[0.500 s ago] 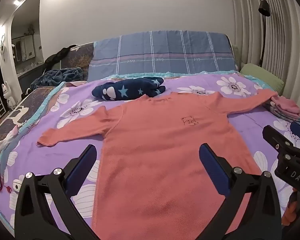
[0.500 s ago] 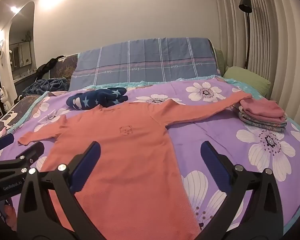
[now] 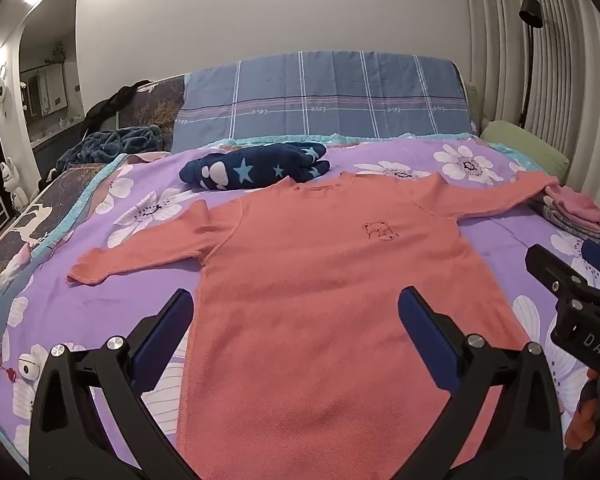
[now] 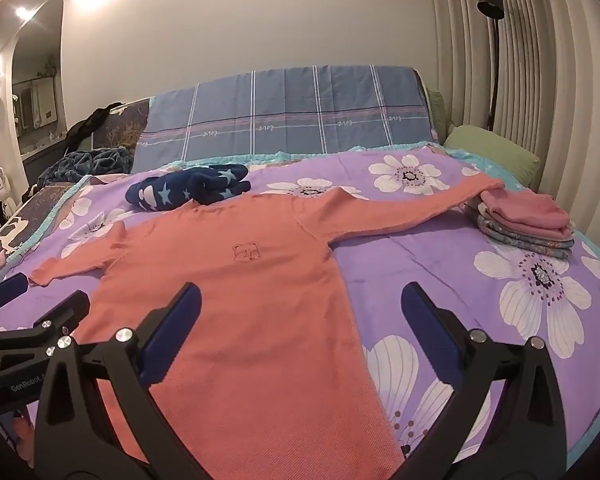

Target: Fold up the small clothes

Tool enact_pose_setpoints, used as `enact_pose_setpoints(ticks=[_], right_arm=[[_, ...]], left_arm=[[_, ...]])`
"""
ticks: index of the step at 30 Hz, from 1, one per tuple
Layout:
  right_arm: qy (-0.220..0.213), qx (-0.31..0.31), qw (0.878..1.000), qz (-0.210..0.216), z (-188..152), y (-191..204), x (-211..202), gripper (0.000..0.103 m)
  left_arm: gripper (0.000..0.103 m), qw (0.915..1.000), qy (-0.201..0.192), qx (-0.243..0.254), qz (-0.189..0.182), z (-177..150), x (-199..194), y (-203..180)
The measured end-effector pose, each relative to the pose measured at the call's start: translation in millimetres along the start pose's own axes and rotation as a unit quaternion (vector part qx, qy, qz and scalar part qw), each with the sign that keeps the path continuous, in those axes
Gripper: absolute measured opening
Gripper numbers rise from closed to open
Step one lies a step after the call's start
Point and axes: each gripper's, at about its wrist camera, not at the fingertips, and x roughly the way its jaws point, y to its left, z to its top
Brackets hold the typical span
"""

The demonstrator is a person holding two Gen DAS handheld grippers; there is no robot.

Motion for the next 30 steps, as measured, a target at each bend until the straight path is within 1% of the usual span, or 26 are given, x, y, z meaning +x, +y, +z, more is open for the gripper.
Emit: enact_pose_setpoints(ticks=[7,16,23,30], right_arm=[[0.005,0.002,1.0,-0.001,-1.3,0.5,2.0,0.101],[0.006,0.001,1.0,-0.011,-1.4,2.0,1.1,0.101],[0.01,0.003,1.0,-0.015,-1.3,0.6,1.4,0.101],[0.01,0.002,1.0,-0.019,-0.8,1.0,2.5,0.101]], left_arm=[[0.102,1.0,0.005,-0.004,-0.007,-1.1,3.5,3.6],[0.102,1.0,-0.002,-0.001,-0.005,-2.8,3.1,0.6],[0.102,0.9997,0.015,-0.006,-0.017,-4.7,9.2,-3.3],[0.102,0.9998,0.012,-0.004,-0.016,-4.7,9.3,-4.9]])
